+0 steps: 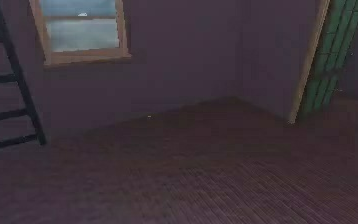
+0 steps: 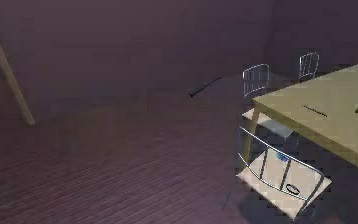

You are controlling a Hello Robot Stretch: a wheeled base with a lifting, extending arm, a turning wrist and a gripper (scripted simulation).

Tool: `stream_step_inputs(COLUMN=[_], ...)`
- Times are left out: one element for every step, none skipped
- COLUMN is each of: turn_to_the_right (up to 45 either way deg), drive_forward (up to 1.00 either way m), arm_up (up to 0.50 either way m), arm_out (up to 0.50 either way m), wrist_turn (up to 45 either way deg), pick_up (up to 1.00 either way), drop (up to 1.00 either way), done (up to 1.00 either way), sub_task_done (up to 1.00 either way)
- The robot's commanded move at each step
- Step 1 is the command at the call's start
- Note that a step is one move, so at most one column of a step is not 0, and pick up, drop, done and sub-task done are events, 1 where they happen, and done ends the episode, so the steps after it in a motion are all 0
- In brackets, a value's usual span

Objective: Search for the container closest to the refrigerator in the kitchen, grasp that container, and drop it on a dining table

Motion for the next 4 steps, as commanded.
stream_step_inputs(turn_to_the_right=[45.0,45.0,12.0,0.0], drive_forward=[0.00,0.00,0.00,0.15], arm_up=[0.00,0.00,0.00,0.00], arm_out=[0.00,0.00,0.00,0.00], wrist_turn=[0.0,0.0,0.0,0.0], pick_up=[0.00,0.00,0.00,0.00], drop=[0.00,0.00,0.00,0.00], done=[0.00,0.00,0.00,0.00], sub_task_done=[0.00,0.00,0.00,0.00])
